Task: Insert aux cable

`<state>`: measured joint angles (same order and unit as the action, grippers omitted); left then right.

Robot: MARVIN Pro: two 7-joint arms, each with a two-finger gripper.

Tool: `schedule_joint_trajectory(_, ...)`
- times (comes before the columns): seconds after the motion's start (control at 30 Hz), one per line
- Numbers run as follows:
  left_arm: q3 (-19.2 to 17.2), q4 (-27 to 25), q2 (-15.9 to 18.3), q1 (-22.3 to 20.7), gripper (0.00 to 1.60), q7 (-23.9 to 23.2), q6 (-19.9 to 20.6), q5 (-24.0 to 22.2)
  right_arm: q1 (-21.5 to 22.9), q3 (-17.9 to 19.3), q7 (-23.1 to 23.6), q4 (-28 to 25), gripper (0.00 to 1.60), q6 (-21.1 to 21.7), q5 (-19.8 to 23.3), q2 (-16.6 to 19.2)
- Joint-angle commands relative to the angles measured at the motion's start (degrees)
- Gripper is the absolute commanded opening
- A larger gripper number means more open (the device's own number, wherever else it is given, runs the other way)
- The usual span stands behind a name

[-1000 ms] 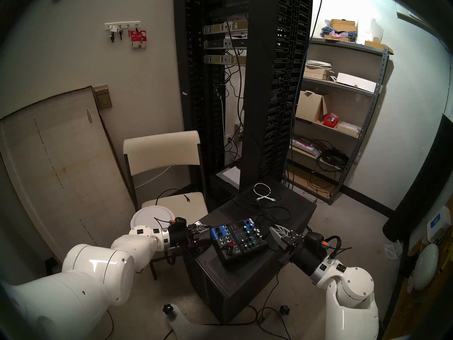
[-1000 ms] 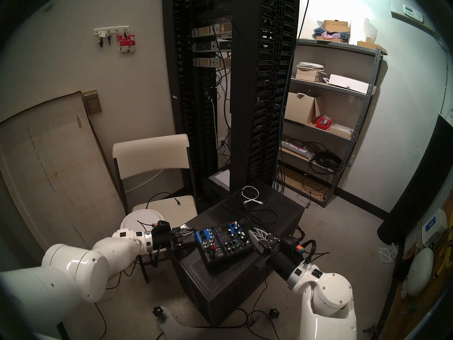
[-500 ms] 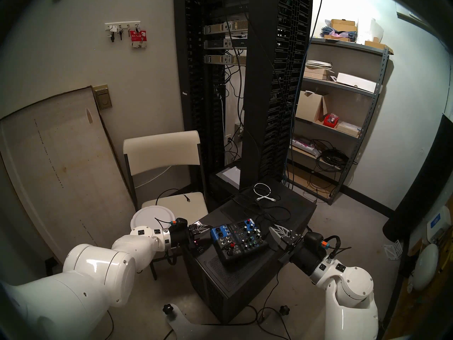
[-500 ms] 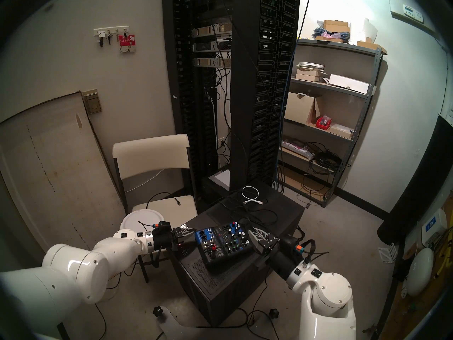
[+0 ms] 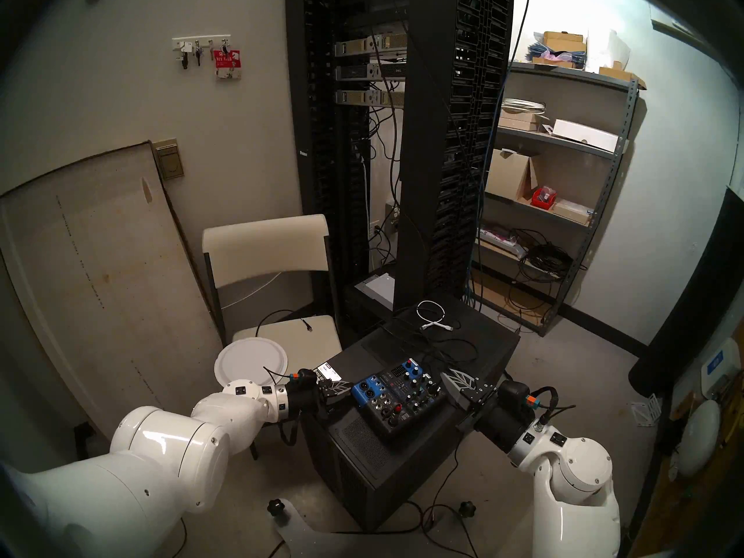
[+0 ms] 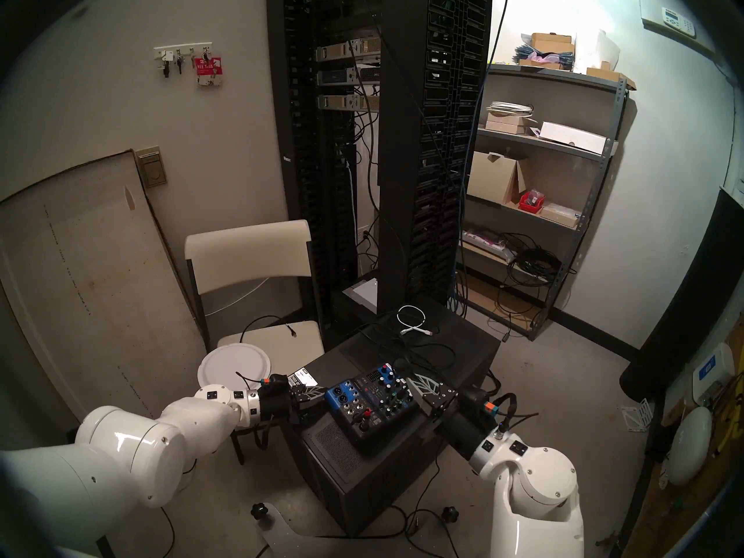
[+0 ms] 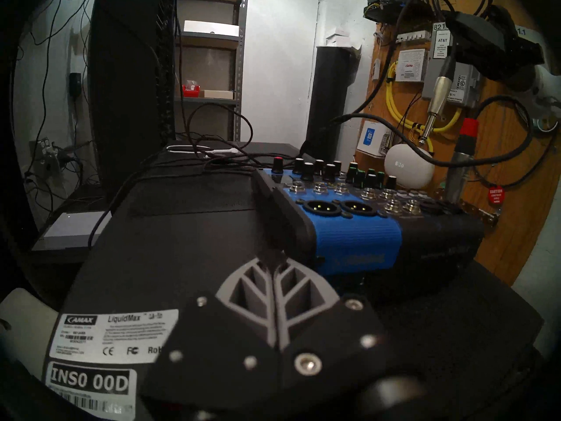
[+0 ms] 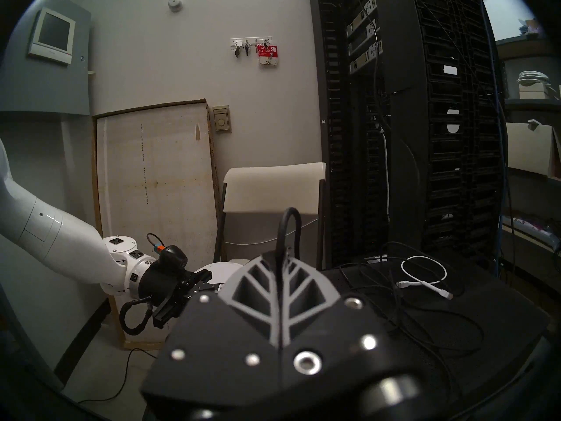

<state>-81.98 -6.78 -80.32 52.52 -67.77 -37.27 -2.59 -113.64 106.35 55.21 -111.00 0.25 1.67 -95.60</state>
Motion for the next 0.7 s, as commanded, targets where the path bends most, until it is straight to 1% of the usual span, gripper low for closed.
schedule_joint_trajectory(0.0, 1.23, -0.91, -2.31, 0.8, 0.0, -6.37, -1.23, -0.13, 0.59, -0.26, 0.06, -0.82, 0.0, -0.19, 0.25, -0.17)
schedule_joint_trajectory(0.03, 1.44, -1.06, -2.34, 0.8, 0.0, -5.26, -1.37, -0.03, 0.61, -0.29, 0.08, -0.79, 0.0, -0.2, 0.23, -0.18)
schedule_joint_trajectory(0.1, 1.21, -1.37, -2.24, 0.77, 0.0, -7.66, -1.61, -0.53, 0.65, -0.36, 0.15, -0.74, 0.0, -0.21, 0.17, -0.22)
schedule_joint_trajectory(0.13, 1.94, -1.58, -2.3, 1.07, 0.0, -3.99, -1.91, -0.04, 0.67, -0.4, 0.18, -0.74, 0.0, -0.22, 0.15, -0.24)
schedule_joint_trajectory(0.23, 1.81, -1.96, -2.2, 1.2, 0.0, -5.92, -2.32, -0.46, 0.72, -0.43, 0.22, -0.72, 0.0, -0.26, 0.07, -0.29)
schedule_joint_trajectory(0.27, 2.19, -2.13, -2.18, 1.4, 0.0, -4.04, -2.56, -0.26, 0.76, -0.44, 0.24, -0.74, 0.0, -0.26, 0.06, -0.3)
schedule_joint_trajectory(0.4, 2.14, -2.85, -1.77, 1.73, 0.0, -4.75, -3.48, -0.68, 0.85, -0.48, 0.32, -0.76, 0.0, -0.22, -0.03, -0.32)
schedule_joint_trajectory(0.43, 2.5, -3.1, -1.72, 1.83, 0.0, -3.05, -3.71, -0.49, 0.86, -0.5, 0.34, -0.73, 0.0, -0.22, -0.04, -0.34)
schedule_joint_trajectory(0.47, 2.29, -3.29, -1.61, 1.7, 0.0, -4.32, -3.85, -0.74, 0.88, -0.55, 0.37, -0.7, 0.0, -0.21, -0.06, -0.37)
schedule_joint_trajectory(0.53, 2.63, -3.93, -1.39, 1.76, 0.0, -2.69, -4.46, -0.79, 0.91, -0.63, 0.41, -0.64, 0.0, -0.2, -0.12, -0.41)
schedule_joint_trajectory(0.63, 2.57, -4.77, -1.03, 1.53, 0.0, -3.27, -5.17, -1.32, 0.96, -0.71, 0.47, -0.59, 0.0, -0.19, -0.17, -0.44)
schedule_joint_trajectory(0.67, 2.65, -5.07, -0.8, 1.6, 0.0, -2.46, -5.54, -1.44, 0.98, -0.73, 0.49, -0.57, 0.0, -0.19, -0.19, -0.45)
